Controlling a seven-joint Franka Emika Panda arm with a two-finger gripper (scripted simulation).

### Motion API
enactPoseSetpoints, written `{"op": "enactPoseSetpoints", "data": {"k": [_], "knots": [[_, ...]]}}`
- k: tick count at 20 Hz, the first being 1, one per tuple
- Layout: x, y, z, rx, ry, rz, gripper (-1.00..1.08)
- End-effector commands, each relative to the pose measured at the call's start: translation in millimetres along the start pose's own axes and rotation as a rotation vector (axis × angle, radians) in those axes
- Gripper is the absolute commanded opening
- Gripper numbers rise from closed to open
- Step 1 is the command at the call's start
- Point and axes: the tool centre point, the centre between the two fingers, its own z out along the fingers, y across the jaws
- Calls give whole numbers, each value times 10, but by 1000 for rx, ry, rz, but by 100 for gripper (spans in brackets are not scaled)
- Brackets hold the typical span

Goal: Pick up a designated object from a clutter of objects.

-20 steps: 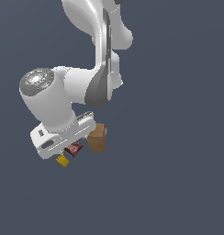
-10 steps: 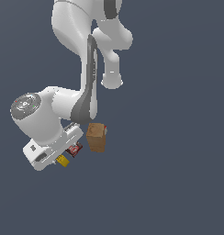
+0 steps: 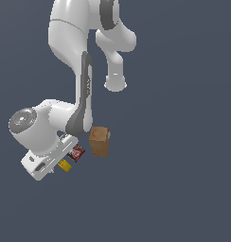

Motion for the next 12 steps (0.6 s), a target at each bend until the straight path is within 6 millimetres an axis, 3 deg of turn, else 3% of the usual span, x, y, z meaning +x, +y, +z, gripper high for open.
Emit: {"op": "enactPoseSetpoints", "data": {"k": [1, 12], "knots": [[-35, 25, 54, -1, 0, -18, 100], [-64, 35, 189, 0, 0, -27, 100]]}}
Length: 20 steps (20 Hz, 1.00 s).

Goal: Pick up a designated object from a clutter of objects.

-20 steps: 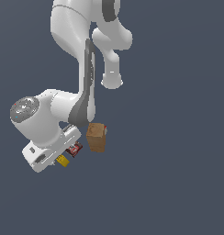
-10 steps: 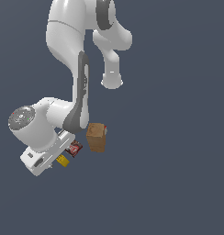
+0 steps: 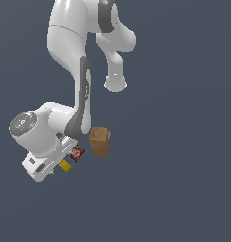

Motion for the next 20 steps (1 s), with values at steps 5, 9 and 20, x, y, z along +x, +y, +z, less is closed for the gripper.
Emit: {"op": "enactPoseSetpoints", "data": {"k": [5, 9, 20], "knots": [[-6, -12, 313, 1, 0, -2, 100], [-5, -11, 445, 1, 0, -3, 100], [-3, 1, 455, 1, 0, -3, -100]]}}
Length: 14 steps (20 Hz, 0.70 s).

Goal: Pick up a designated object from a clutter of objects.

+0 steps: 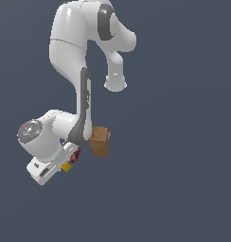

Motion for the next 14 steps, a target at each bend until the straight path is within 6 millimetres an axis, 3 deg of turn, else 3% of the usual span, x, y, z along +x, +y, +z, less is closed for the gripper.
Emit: {"op": "enactPoseSetpoints", "data": {"k": [1, 6, 14], "knots": [[-15, -59, 120, 16, -4, 0, -100], [5, -3, -7, -1, 0, 0, -100], [60, -121, -135, 0, 0, 0, -100]]}}
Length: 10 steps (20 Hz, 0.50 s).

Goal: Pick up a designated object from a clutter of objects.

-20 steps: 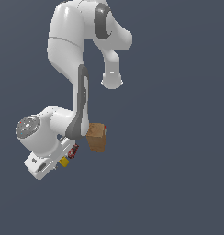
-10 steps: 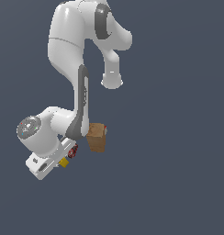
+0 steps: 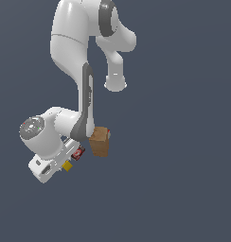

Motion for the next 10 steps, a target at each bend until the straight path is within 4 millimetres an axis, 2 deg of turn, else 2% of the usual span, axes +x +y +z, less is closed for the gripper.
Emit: {"op": "enactPoseSetpoints", "data": {"k": [1, 10], "knots": [[31, -55, -71, -1, 0, 0, -100], [215, -443, -489, 1, 0, -1, -100]]}}
